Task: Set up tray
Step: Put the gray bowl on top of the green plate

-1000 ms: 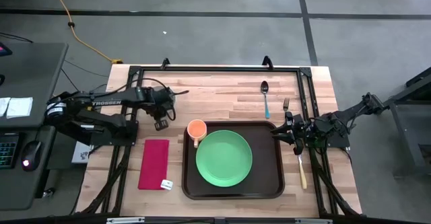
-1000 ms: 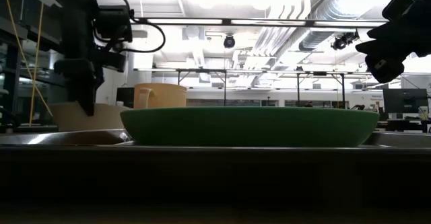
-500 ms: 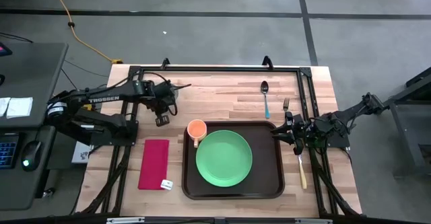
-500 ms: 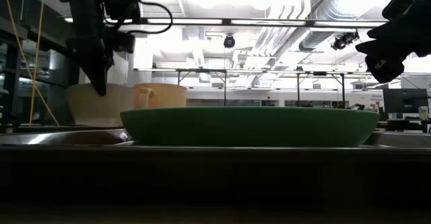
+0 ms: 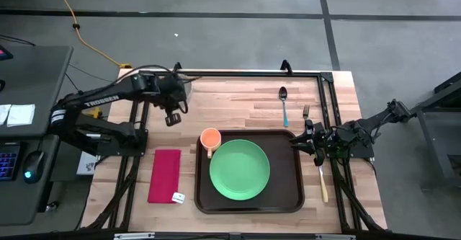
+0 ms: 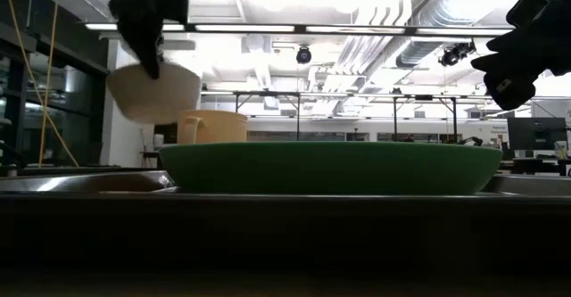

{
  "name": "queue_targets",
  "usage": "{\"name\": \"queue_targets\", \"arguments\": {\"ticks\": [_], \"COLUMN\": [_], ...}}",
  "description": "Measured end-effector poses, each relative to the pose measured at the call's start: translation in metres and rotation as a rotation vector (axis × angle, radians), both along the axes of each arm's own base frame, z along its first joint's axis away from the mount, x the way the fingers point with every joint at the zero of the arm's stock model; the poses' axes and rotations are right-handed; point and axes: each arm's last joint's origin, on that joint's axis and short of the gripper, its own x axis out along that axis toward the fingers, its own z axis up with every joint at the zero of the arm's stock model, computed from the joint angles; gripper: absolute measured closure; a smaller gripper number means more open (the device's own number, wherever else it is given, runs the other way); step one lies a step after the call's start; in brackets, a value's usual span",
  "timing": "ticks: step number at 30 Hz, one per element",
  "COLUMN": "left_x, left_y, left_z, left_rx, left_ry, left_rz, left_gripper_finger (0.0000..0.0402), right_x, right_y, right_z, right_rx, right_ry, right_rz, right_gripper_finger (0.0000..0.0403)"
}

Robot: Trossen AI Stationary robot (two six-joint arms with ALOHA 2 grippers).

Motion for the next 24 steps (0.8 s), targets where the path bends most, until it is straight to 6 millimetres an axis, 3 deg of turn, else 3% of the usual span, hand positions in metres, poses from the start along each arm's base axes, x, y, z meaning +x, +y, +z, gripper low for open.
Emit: {"name": "queue_targets", "arguments": {"ticks": [6, 12, 24], "left_x": [0.000, 0.004, 0.029], "left_y": [-0.001, -0.011, -0.012], "left_z": [0.038, 0.064, 0.056], "left_rx": [0.027, 0.058, 0.031], "left_ry": [-0.099, -0.172, -0.039], "left_rz": [-0.008, -0.060, -0.109], "left_gripper_finger": [0.0385, 0.0385, 0.0385], "right_x": [0.000, 0.000, 0.000], "right_y": [0.000, 0.000, 0.000], "right_z": [0.000, 0.000, 0.000], "right_rx": [-0.004, -0.004, 0.000], "right_ry": [0.000, 0.000, 0.000], "right_rz": [0.000, 0.000, -0.003], "right_gripper_finger": [0.0304, 0.0304, 0.0304]}}
